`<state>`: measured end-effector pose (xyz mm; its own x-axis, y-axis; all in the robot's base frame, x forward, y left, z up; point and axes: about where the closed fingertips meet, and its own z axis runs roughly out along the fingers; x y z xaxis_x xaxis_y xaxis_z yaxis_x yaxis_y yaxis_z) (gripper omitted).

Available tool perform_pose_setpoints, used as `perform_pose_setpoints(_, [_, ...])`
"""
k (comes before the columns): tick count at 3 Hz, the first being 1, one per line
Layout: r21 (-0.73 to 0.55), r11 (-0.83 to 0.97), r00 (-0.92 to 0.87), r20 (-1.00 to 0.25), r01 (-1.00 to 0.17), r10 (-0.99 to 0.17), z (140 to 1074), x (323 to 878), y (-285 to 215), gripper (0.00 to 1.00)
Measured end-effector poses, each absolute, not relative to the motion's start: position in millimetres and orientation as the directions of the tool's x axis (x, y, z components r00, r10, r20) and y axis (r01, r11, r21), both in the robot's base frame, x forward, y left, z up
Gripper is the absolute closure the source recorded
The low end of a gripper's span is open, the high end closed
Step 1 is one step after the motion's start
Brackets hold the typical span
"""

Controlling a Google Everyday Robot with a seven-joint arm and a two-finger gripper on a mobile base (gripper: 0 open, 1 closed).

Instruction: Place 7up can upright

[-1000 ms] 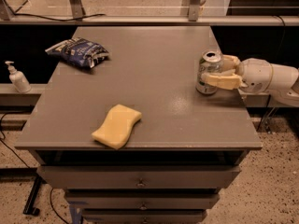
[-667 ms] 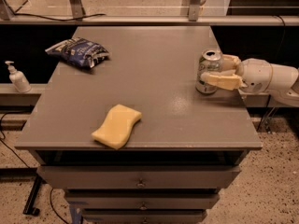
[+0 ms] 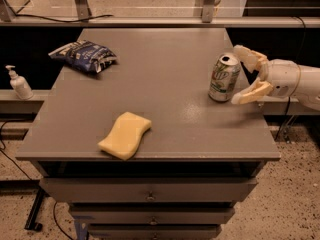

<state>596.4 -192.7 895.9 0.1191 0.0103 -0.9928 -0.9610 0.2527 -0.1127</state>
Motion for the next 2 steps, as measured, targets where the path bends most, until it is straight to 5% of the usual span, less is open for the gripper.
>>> perform_pose_setpoints(2, [-0.190,0.365,0.175,-0.982,-0.911,-0.076,949,554,-258,0.00])
